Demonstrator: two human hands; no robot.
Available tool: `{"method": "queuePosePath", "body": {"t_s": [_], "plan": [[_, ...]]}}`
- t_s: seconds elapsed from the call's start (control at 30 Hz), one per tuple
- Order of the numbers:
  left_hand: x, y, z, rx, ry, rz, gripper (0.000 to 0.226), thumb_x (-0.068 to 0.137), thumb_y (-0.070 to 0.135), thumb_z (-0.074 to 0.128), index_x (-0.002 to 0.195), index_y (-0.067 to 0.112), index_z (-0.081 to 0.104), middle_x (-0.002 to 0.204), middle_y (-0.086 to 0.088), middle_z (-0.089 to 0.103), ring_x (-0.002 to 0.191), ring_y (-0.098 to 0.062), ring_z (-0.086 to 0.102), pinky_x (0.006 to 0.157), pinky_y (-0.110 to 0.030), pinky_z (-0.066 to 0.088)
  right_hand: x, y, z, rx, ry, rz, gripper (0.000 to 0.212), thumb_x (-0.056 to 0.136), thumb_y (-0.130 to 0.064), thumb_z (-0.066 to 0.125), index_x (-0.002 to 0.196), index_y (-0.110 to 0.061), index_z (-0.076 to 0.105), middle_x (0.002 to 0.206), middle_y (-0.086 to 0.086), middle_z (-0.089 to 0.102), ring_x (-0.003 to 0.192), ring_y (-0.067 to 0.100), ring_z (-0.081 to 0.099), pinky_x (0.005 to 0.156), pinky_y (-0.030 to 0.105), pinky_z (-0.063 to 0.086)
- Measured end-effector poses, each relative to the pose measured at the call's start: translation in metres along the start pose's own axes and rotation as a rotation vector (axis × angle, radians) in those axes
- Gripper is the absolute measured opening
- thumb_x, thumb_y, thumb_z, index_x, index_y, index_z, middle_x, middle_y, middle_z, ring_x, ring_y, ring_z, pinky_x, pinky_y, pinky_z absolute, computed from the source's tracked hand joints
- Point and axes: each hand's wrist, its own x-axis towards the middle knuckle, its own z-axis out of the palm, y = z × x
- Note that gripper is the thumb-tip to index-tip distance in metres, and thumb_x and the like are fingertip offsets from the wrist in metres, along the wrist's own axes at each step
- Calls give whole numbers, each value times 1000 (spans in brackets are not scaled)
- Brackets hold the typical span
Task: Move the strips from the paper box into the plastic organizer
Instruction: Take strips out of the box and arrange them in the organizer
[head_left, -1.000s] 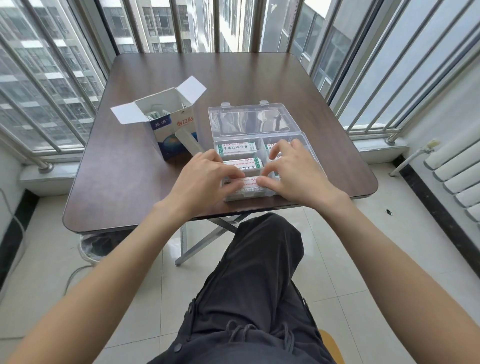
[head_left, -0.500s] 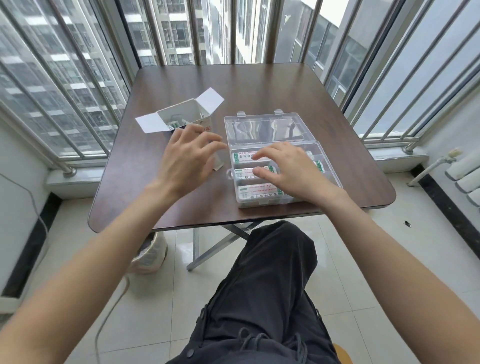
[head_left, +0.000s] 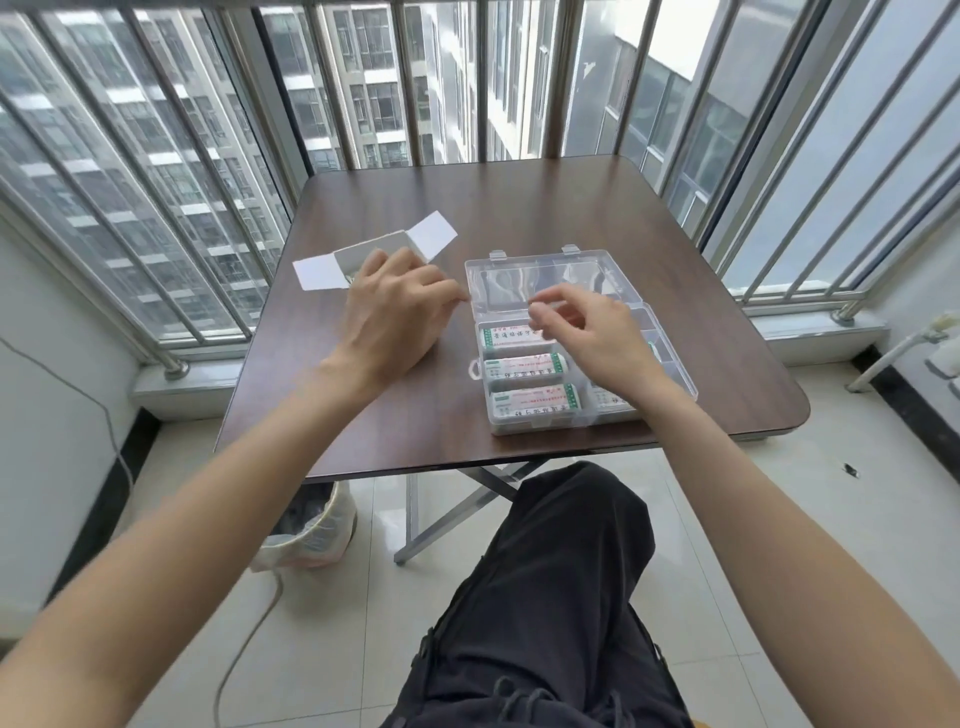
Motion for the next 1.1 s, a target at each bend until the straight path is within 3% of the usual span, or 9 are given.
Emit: {"method": "queuePosePath", "body": {"t_s": [0.1,0.23,0.37,0.57,0.7,0.87,1.1], "plan": [[12,32,1,-161,73,-10,9,85,25,67,87,28,75,84,10,72,75,-19,57,70,-29,35,2,-7,-6,347,-25,139,22,93,-31,57,109,-15,58,83,2,71,69,11,68,60,18,49],[31,63,14,-269,19,-12,16,84,30,69,99,28,73,93,7,72,80,-19,58,70,-33,42,5,4,-31,413,68,150,22,85,-14,69,106,-11,63,78,1,68,64,6,64,58,15,46],[46,62,31,-424,-253,-158,25,85,33,66,109,25,68,112,4,67,104,-21,57,89,-37,40,13,36,-65,289,186,231,18,81,-7,71,99,-8,68,77,1,66,66,4,58,63,13,45],[56,51,56,-451,-521,-105,22,89,31,61,110,26,68,114,4,67,108,-21,56,97,-41,42,30,64,-71,-11,82,347,12,77,-11,71,88,-17,70,86,3,69,87,12,60,76,22,43],[60,51,62,-390,-580,-6,24,93,33,52,111,32,67,118,13,65,114,-17,50,96,-37,36,38,61,-71,-245,2,318,15,76,-20,72,91,-20,72,88,0,69,89,14,61,82,29,48],[57,53,63,-367,-570,61,27,94,39,47,111,35,67,118,18,64,113,-15,46,95,-38,35,38,56,-72,-465,-7,246,16,77,-24,71,93,-27,70,90,-7,58,88,13,54,73,28,43],[54,52,67,-378,-551,70,29,95,41,44,112,35,66,120,18,63,112,-14,45,94,-38,35,31,56,-71,-494,-22,218,13,86,-28,60,90,-24,72,87,-7,65,91,15,58,76,28,43]]}}
